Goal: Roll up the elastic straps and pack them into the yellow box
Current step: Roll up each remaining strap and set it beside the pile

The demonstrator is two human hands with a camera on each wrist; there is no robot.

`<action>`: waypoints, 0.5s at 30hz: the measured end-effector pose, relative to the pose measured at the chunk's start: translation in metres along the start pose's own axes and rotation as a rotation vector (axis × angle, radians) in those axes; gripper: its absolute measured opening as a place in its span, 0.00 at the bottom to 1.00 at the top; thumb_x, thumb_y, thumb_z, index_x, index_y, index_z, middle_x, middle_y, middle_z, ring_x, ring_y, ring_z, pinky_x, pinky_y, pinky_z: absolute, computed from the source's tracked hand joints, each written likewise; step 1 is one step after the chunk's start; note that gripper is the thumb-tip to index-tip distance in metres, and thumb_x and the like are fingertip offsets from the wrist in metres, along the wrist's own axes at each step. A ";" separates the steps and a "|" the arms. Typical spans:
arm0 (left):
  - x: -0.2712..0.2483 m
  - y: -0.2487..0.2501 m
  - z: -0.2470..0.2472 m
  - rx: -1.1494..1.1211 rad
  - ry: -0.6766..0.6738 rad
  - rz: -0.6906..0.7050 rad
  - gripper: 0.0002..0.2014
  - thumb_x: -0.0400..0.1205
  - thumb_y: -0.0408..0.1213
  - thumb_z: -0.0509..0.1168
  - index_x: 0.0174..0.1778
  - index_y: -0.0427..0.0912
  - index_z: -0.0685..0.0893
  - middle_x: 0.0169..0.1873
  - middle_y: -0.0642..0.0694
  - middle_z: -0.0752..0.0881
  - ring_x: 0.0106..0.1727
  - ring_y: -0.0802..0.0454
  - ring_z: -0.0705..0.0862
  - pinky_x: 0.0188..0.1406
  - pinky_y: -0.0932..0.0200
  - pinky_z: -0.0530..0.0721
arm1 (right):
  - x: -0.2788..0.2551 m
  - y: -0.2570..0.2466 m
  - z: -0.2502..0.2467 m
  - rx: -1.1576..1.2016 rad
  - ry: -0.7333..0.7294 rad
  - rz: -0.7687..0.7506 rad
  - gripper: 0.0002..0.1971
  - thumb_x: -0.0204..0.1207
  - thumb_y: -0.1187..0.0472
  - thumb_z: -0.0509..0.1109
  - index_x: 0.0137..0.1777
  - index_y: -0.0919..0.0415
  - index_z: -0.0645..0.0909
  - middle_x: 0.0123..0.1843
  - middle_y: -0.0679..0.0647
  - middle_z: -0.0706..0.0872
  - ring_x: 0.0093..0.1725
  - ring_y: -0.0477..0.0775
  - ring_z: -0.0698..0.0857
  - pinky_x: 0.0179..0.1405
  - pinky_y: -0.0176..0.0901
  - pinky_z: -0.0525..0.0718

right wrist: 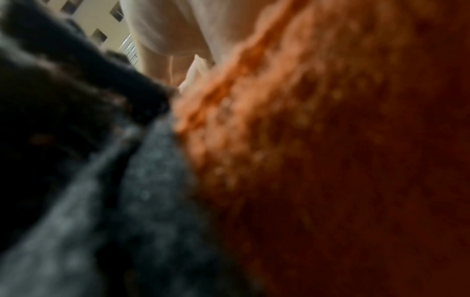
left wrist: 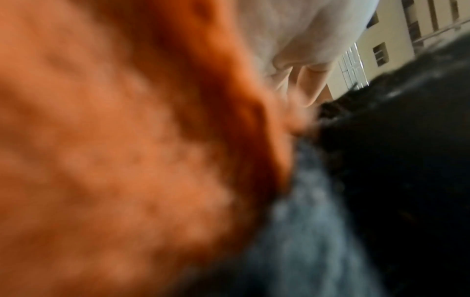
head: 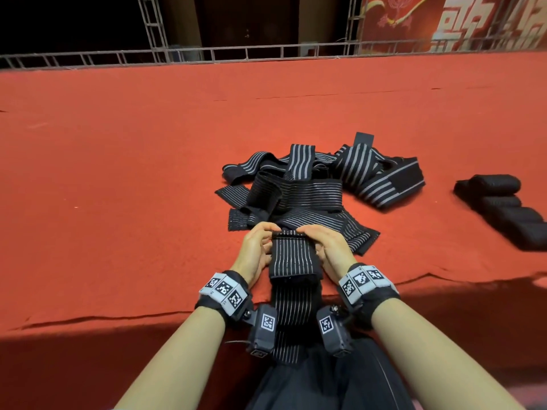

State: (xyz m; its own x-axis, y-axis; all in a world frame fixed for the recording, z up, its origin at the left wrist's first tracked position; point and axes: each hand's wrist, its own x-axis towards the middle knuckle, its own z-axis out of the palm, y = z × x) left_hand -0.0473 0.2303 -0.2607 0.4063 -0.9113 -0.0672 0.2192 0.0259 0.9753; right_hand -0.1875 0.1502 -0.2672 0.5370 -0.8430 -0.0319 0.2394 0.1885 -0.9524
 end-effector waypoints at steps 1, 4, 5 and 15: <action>0.000 -0.001 0.001 0.018 -0.001 -0.001 0.09 0.86 0.30 0.54 0.49 0.42 0.80 0.44 0.43 0.85 0.41 0.50 0.84 0.41 0.52 0.82 | 0.000 0.001 -0.001 -0.004 -0.005 0.004 0.13 0.78 0.72 0.65 0.42 0.60 0.90 0.43 0.54 0.91 0.43 0.51 0.88 0.44 0.40 0.84; 0.002 -0.006 0.001 0.057 0.004 0.018 0.13 0.86 0.43 0.61 0.62 0.42 0.80 0.52 0.43 0.89 0.50 0.48 0.88 0.56 0.47 0.84 | 0.001 0.000 -0.004 0.080 -0.016 0.049 0.15 0.78 0.75 0.64 0.56 0.62 0.87 0.52 0.61 0.91 0.44 0.52 0.90 0.41 0.39 0.87; 0.002 -0.006 0.001 0.093 -0.006 0.037 0.15 0.85 0.45 0.62 0.63 0.40 0.81 0.54 0.42 0.89 0.53 0.48 0.88 0.58 0.49 0.84 | 0.002 -0.001 -0.004 0.124 -0.010 0.057 0.16 0.78 0.76 0.63 0.60 0.63 0.85 0.53 0.62 0.90 0.42 0.51 0.90 0.36 0.36 0.87; 0.004 -0.010 -0.002 0.148 -0.065 0.095 0.09 0.86 0.32 0.60 0.58 0.37 0.83 0.53 0.40 0.89 0.53 0.47 0.88 0.56 0.54 0.85 | 0.000 0.002 -0.003 -0.057 -0.007 -0.002 0.10 0.80 0.75 0.64 0.53 0.64 0.84 0.49 0.59 0.90 0.46 0.52 0.90 0.46 0.39 0.87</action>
State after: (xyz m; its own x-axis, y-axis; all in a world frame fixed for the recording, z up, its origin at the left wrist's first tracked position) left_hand -0.0460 0.2274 -0.2715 0.3600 -0.9323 0.0355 0.0481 0.0566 0.9972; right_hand -0.1900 0.1490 -0.2697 0.5420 -0.8399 -0.0283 0.1944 0.1581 -0.9681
